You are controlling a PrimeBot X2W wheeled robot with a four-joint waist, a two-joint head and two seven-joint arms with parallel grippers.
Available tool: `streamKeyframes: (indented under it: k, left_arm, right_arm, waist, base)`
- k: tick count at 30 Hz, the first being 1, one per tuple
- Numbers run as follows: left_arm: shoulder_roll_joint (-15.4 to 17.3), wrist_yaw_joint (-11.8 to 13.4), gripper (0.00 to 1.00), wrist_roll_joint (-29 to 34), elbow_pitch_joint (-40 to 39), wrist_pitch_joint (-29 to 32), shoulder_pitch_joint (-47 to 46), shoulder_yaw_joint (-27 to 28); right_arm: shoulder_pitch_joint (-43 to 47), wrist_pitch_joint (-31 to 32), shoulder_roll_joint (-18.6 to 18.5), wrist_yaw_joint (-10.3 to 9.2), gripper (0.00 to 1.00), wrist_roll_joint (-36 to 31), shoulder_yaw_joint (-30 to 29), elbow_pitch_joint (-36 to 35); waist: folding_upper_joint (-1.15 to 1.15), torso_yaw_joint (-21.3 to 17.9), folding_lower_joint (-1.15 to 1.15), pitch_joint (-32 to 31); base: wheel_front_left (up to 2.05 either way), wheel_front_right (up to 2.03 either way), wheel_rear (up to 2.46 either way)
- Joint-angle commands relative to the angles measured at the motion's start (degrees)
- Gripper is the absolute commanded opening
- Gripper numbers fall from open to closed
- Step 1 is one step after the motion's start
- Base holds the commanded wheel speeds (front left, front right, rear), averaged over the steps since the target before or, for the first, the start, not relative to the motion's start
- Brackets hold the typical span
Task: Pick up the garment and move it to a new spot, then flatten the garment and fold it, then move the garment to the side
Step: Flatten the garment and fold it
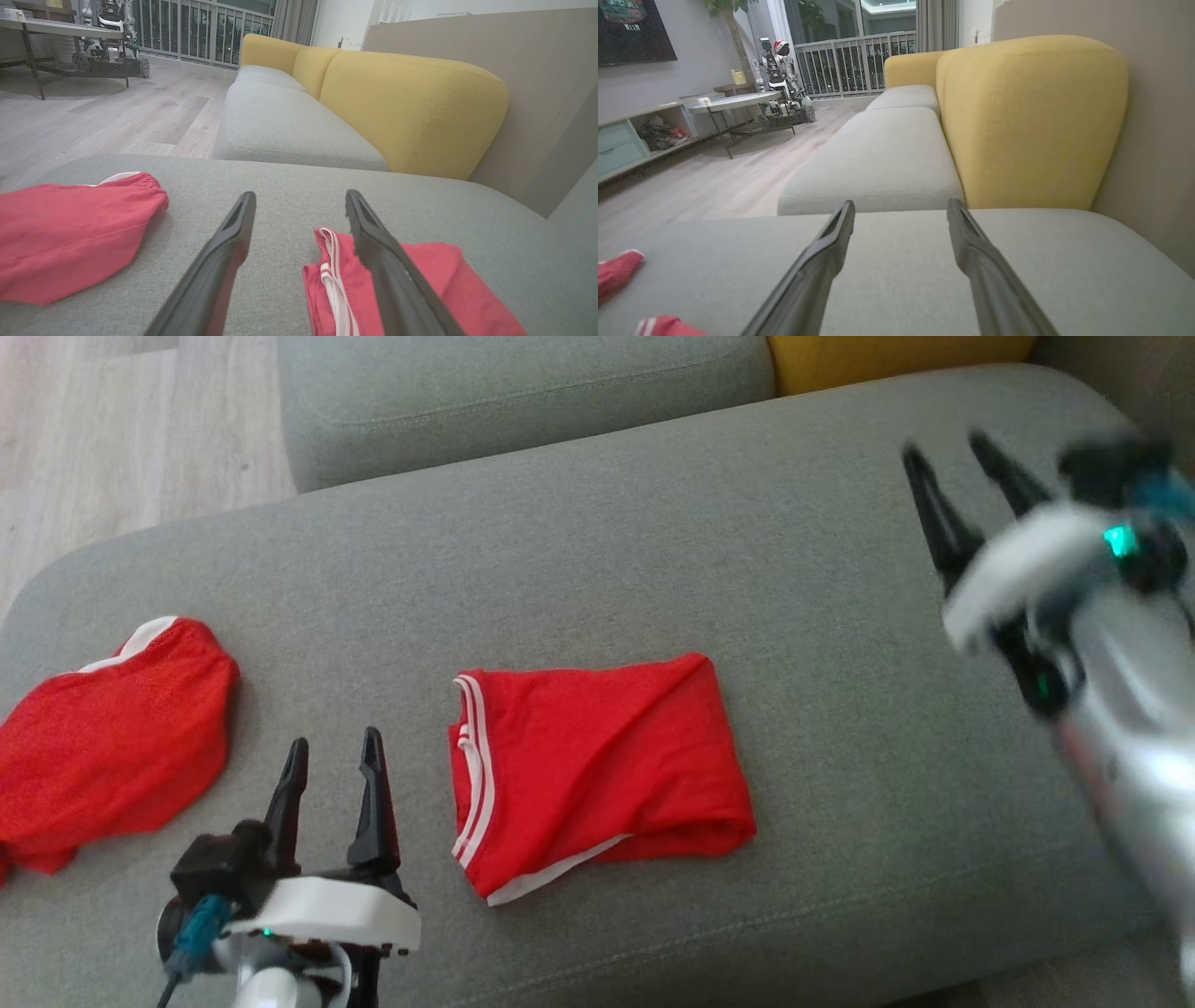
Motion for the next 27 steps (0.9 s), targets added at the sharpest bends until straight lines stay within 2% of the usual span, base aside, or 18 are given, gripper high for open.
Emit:
streamKeyframes:
  k: [1,3,5,7,9,11,15,27]
  left_arm:
    - [0.11,0.30,1.00,0.29,-2.23,-0.70,-2.42,2.09]
    - [0.11,0.27,1.00,0.49,-2.39,-0.70,-2.03,2.39]
    - [0.11,0.41,1.00,0.67,-2.62,-0.70,-1.46,2.45]
    - [0.11,0.48,1.00,0.73,-2.74,-0.70,-0.94,2.39]
    - [0.11,0.52,1.00,0.81,-2.72,-0.70,-0.38,2.14]
    - [0.11,0.63,1.00,0.81,-2.62,-0.70,0.20,1.97]
    - [0.11,0.47,1.00,0.89,-2.14,-0.70,1.04,1.62]
    - [0.11,0.06,1.00,1.04,-1.38,-0.70,1.48,1.82]
  right_arm:
    - [7.16,-0.53,0.10,-0.01,1.00,-6.86,-5.72,-6.06]
    - [16.87,-0.53,1.58,-0.01,1.00,-16.80,-17.12,-14.76]
    - [26.36,-0.53,5.39,-0.01,1.00,-26.25,-26.57,-23.80]
    - [34.30,-0.53,10.54,-0.01,1.00,-33.39,-33.53,-31.60]
    - [39.94,-0.53,14.12,-0.01,1.00,-38.19,-37.57,-37.51]
    - [43.65,-0.53,15.71,-0.01,1.00,-40.90,-39.32,-41.57]
    - [47.30,-0.53,16.54,-0.01,1.00,-42.12,-40.01,-45.76]
    - [48.54,-0.53,16.62,-0.01,1.00,-40.31,-38.92,-48.66]
  waist:
    - [0.00,-0.17,0.00,0.14]
    - [0.00,-0.20,0.00,0.21]
    - [0.00,-0.06,0.00,0.24]
    - [0.00,0.18,0.00,0.24]
    - [0.00,0.43,0.00,0.18]
    - [0.00,0.57,0.00,0.13]
    - [0.00,0.88,0.00,0.20]
    - [0.00,2.38,0.00,-0.24]
  base:
    - [0.00,0.00,0.00]
    - [0.00,0.00,0.00]
    - [0.00,0.00,0.00]
    - [0.00,0.00,0.00]
    - [0.00,0.00,0.00]
    - [0.00,0.00,0.00]
    - [0.00,0.00,0.00]
    - [0.00,0.00,0.00]
